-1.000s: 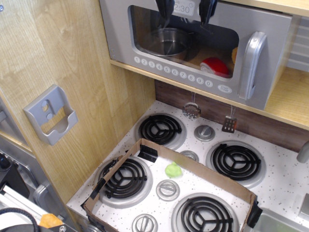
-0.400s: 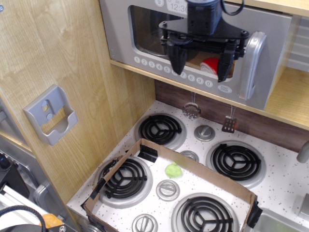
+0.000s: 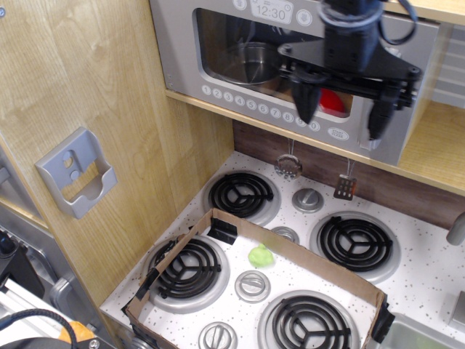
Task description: Open microwave
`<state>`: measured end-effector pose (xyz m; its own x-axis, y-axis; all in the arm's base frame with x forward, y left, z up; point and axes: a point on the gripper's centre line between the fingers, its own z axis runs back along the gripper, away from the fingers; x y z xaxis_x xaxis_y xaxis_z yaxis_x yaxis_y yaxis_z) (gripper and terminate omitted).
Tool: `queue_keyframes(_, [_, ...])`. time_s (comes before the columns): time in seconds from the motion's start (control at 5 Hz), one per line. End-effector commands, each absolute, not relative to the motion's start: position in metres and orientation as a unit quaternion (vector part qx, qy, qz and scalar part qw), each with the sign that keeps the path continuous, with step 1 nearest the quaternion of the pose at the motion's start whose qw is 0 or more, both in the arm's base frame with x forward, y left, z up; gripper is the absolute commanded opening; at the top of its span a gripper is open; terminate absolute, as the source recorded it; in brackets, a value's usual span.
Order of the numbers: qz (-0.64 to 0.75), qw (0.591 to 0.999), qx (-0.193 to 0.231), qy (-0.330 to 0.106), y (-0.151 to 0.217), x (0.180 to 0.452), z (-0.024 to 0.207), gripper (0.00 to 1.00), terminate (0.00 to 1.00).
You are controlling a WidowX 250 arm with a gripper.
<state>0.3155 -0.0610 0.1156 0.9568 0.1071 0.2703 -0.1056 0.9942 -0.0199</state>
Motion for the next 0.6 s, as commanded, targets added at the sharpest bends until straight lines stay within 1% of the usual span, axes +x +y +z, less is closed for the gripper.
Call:
queue_keyframes(0.0, [0.017,0.986,-0.008,-0.167,-0.073,0.342,0.131,1.0,0.0])
queue_keyframes(0.4, [0.011,0.985,-0.018,-0.169,-0.07,0.363,0.131,1.0,0.0])
